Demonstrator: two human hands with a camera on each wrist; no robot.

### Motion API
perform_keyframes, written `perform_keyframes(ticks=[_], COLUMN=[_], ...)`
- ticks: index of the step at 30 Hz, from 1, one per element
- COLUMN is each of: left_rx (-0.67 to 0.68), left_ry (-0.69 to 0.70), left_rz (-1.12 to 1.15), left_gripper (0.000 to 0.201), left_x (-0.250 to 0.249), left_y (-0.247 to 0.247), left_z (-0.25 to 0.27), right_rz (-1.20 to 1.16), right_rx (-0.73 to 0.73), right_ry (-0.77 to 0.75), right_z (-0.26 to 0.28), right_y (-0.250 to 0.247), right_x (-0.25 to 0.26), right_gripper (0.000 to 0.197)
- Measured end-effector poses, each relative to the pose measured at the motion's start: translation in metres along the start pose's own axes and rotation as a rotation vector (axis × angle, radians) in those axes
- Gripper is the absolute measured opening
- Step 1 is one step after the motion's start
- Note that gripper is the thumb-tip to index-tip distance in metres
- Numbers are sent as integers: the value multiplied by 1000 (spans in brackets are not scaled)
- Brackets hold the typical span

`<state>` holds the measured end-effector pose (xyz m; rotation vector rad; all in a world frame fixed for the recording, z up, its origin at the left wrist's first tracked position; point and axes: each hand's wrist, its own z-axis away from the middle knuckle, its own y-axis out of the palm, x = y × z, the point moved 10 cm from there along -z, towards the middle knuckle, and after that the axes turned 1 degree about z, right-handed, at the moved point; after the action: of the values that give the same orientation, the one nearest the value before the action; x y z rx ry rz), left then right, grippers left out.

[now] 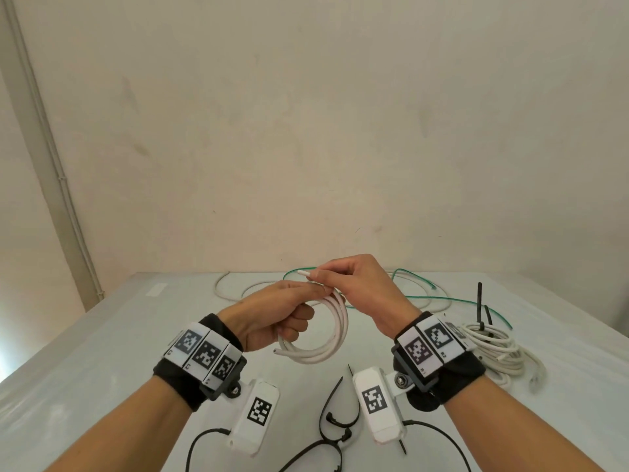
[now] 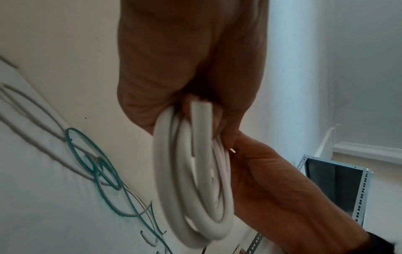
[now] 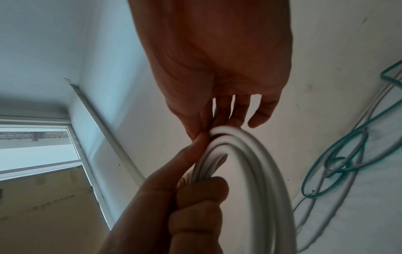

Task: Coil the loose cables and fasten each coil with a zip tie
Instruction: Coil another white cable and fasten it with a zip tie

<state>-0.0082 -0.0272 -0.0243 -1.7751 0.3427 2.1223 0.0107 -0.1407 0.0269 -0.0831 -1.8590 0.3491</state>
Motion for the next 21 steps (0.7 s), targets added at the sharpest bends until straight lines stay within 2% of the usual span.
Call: perform_keyframes(ticks=[4,7,9,11,13,16,18,21], left_rx=[-44,-45,-55,-77,-110,-186,-232,-248], left_ry=[17,27,34,38,53,75,65,52], left_rz=[102,139,161,181,219,307,360,415], left_gripper=[40,31,32,27,18,29,31,33], left_x=[6,7,6,2,-3,-5,-2,4], left_y=[-3,-2,-3,-5,-10,-25,-34,-38], left_z=[-7,-6,-6,-6,-6,-10,-11,-12], right_rz=[-38,-83,-122,-137,-162,-352,-441,-422], right_rx=[-37,-15,5,-34,-67,60,149,170], right_ry=[12,34,42,41,122,378,399,346], right_z=[-2,-5,-5,-6,-6,6,12,11], right_y=[3,6,11,11,13,33,43,44], right_x=[-5,-6,-5,-6,-14,-34,-32,-28], right_gripper=[10,12,15,16,25,42,42,39])
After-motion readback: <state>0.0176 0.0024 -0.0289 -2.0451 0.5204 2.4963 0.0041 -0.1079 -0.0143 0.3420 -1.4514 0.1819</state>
